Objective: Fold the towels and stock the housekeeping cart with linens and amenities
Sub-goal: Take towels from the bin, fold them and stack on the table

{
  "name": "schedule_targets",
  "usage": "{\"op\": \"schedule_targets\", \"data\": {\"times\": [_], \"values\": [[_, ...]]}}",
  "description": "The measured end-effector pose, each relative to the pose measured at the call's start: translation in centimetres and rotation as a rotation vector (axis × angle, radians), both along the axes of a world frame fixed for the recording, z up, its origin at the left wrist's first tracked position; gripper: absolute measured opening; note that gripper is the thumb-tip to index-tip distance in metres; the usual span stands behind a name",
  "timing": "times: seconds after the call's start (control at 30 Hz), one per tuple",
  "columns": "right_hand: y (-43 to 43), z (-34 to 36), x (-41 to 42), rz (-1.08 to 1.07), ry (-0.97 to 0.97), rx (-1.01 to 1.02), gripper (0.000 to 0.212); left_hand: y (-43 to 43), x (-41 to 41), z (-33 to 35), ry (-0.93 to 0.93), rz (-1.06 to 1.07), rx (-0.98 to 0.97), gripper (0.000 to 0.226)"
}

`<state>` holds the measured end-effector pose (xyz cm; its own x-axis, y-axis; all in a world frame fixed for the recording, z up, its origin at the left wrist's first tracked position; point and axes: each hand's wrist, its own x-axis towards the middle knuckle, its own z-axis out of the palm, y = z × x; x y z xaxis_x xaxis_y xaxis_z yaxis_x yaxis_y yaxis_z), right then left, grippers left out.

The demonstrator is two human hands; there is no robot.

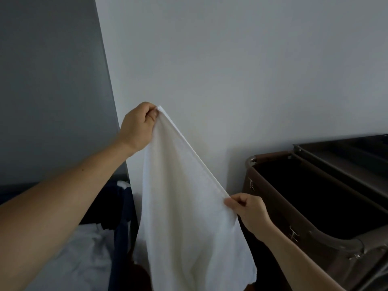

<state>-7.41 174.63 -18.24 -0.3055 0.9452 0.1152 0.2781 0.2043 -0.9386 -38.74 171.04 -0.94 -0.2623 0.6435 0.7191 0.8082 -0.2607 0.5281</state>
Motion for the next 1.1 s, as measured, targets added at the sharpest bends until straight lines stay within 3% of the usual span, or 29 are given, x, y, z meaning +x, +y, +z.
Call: {"op": "schedule_targets", "data": {"times": [0.1,0.23,0.3,0.4,0.6,0.7,0.8,0.97,1.1], "values": [[-0.5,0.2,-0.2,0.0,0.146,-0.056,0.015,-0.1,-1.0,0.0,-0.044,-0.001,0.002,0.02],[-0.6,0.6,-0.4,-0.042,0.197,0.014,0.026,-0.4,-2.0,-0.1,-0.05,0.007,-0.004,0.018],[-0.3,0.9,-0.1,-0.059,0.16,0.066,0.038,-0.6,-2.5,-0.4,-0.046,0.006,-0.012,0.019],[-0.2,0.8,0.3,-0.001,0.033,0.052,0.015,-0.7,-3.1,-0.8,-0.053,0.028,0.0,0.017],[-0.6,-0.3,0.5,0.006,-0.212,0.1,0.015,-1.4,-3.5,-1.6,-0.121,0.146,-0.045,0.021],[-0.6,2.5,-0.5,-0.081,-0.146,0.224,0.019,-2.4,-1.5,-2.5,0.036,0.223,-0.19,0.022],[-0.9,6.6,-2.9,-0.024,-0.143,0.369,0.02,-3.2,3.0,-4.2,0.256,0.019,-0.486,0.022],[-1.7,9.2,-6.0,0.136,-0.166,0.382,0.007,-4.2,8.0,-5.6,0.149,-0.427,-0.685,0.045],[-2.0,8.5,-5.8,0.14,-0.056,0.284,0.014,-3.9,7.3,-5.6,0.219,-0.409,-0.684,0.041]]}}
